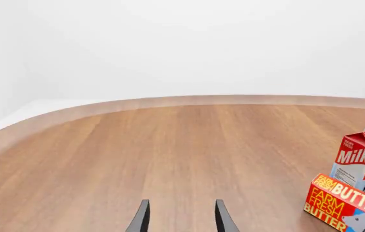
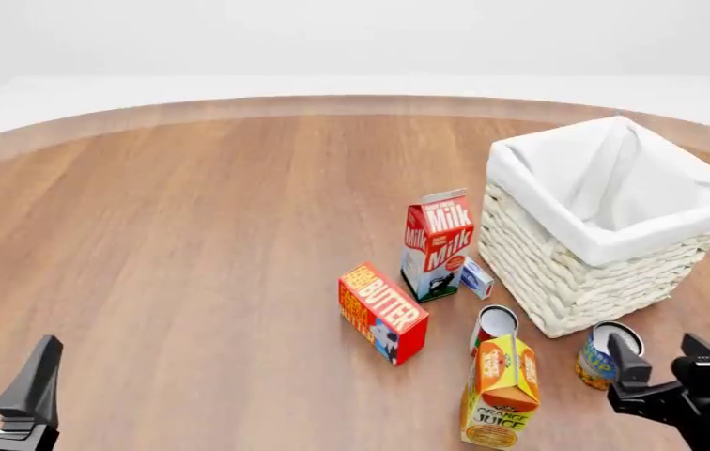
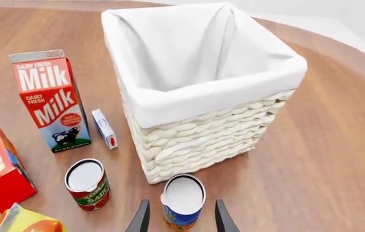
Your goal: Pick up the alphabet soup, and put it in the basket.
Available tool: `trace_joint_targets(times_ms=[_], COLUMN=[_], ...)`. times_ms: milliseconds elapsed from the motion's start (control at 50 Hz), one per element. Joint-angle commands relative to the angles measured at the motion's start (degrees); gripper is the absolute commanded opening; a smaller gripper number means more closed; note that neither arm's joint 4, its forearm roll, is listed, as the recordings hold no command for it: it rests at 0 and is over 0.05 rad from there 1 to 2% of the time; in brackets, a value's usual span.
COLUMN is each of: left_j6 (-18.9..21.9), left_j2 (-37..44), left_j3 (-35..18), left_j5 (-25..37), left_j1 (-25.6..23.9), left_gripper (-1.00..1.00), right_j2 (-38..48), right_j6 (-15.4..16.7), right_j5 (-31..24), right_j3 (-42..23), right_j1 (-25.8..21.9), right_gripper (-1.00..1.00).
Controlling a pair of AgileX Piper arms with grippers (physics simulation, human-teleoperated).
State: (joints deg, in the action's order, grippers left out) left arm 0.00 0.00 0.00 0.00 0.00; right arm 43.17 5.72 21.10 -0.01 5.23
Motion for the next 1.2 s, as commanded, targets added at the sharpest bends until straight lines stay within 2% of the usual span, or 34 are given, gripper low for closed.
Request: trace_joint_targets(times_ms=[20, 240, 380, 580, 700, 920, 1200], left_j6=[0.0, 0.0, 0.0, 0.0, 0.0, 0.0, 0.0], left_j2=[0.0, 0.0, 0.0, 0.0, 0.0, 0.0, 0.0], left_j3=[0.0, 0.0, 0.0, 0.0, 0.0, 0.0, 0.0], left_j5=[0.0, 0.0, 0.0, 0.0, 0.0, 0.0, 0.0], left_j1=[0.0, 0.0, 0.0, 0.0, 0.0, 0.0, 0.0], left_gripper=[1.0, 1.0, 1.0, 1.0, 1.0, 1.0, 1.0], right_j2=[5.7, 11.3, 18.4, 21.6, 26.8, 31.4, 45.2], right_j6=[0.4, 1.0, 1.3, 1.6, 2.0, 2.7, 2.1], right_j5=[4.3, 9.2, 15.5, 18.2, 22.8, 26.9, 38.9], right_j3=[0.0, 0.0, 0.0, 0.0, 0.0, 0.0, 0.0], right_j1=[0.0, 0.0, -0.3, -0.1, 0.3, 1.2, 1.5], right_gripper=[1.0, 1.0, 1.0, 1.0, 1.0, 1.0, 1.0])
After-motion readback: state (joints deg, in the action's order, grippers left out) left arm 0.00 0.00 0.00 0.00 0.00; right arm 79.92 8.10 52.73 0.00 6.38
